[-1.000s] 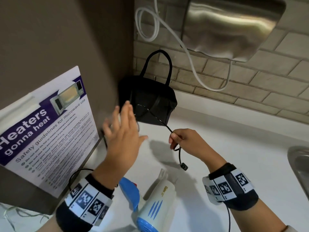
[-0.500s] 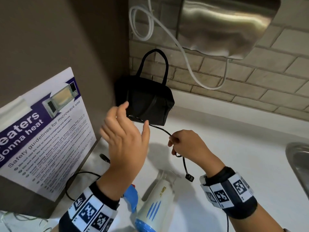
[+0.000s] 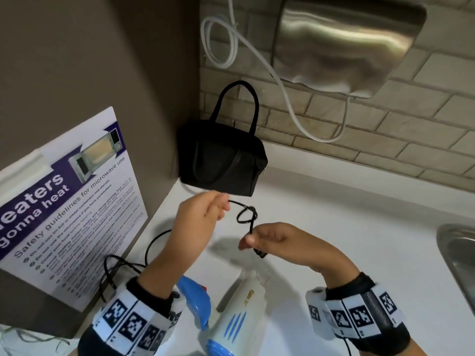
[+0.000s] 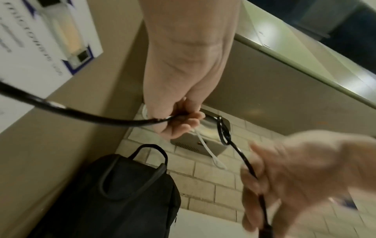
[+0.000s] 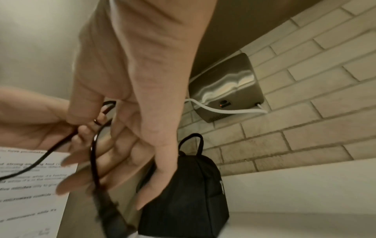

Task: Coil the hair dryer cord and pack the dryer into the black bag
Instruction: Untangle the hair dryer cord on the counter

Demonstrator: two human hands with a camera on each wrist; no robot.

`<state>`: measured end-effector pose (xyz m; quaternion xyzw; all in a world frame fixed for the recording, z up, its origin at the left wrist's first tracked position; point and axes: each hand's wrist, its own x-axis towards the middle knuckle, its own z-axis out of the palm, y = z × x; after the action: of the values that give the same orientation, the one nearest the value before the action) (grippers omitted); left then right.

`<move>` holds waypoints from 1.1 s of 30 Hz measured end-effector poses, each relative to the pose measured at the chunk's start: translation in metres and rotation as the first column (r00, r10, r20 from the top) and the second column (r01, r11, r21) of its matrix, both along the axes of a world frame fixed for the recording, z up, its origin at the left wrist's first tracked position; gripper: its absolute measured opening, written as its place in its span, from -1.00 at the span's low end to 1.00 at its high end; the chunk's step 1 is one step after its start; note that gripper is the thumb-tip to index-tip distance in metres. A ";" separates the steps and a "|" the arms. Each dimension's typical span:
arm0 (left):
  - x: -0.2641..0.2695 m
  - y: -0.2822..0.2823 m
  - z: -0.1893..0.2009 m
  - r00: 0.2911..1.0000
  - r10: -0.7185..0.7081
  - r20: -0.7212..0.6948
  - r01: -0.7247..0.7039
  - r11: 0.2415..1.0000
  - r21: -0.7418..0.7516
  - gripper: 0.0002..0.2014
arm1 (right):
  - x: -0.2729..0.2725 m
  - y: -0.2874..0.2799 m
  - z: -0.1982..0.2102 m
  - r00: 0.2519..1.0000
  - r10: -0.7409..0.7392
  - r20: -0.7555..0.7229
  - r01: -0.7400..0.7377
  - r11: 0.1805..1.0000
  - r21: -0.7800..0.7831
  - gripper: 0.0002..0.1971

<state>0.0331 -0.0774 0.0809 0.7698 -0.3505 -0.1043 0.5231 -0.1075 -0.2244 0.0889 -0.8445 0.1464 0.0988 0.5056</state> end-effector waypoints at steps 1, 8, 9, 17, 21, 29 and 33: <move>0.003 0.002 0.003 0.996 0.034 -0.082 -0.038 0.998 -0.048 -0.72 | -0.003 0.000 -0.003 1.000 0.013 0.002 -0.013 1.000 0.008 -0.70; 0.016 0.012 0.007 0.991 0.111 -0.081 -0.120 0.985 -0.121 -0.74 | -0.015 -0.003 -0.020 0.983 -0.172 0.064 0.170 0.985 0.040 -0.77; 0.016 0.012 0.006 0.995 0.081 -0.051 -0.086 0.991 -0.104 -0.78 | -0.015 -0.002 -0.019 0.974 -0.212 0.086 0.210 0.977 0.035 -0.77; 0.006 0.003 -0.007 0.986 0.091 0.140 -0.095 0.995 0.028 -0.80 | -0.017 0.012 -0.005 0.937 -0.315 0.152 0.320 0.948 -0.009 -0.65; 0.013 0.007 -0.009 0.983 0.119 0.144 -0.124 0.992 0.030 -0.80 | -0.024 0.013 0.006 0.911 -0.368 0.185 0.316 0.912 0.262 -0.57; 0.007 0.005 -0.011 0.990 0.106 0.092 -0.106 0.994 -0.003 -0.77 | -0.014 0.023 0.010 0.801 -0.559 0.216 0.397 0.764 0.509 -0.86; 0.000 0.002 -0.013 0.994 0.072 0.081 -0.072 0.997 -0.006 -0.70 | -0.007 0.033 0.010 0.687 -0.654 0.316 0.392 0.700 0.597 -0.89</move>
<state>0.0335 -0.0757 0.0684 0.7846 -0.3439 -0.0533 0.5131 -0.1144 -0.1914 0.0985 -0.6027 0.2218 -0.2475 0.7255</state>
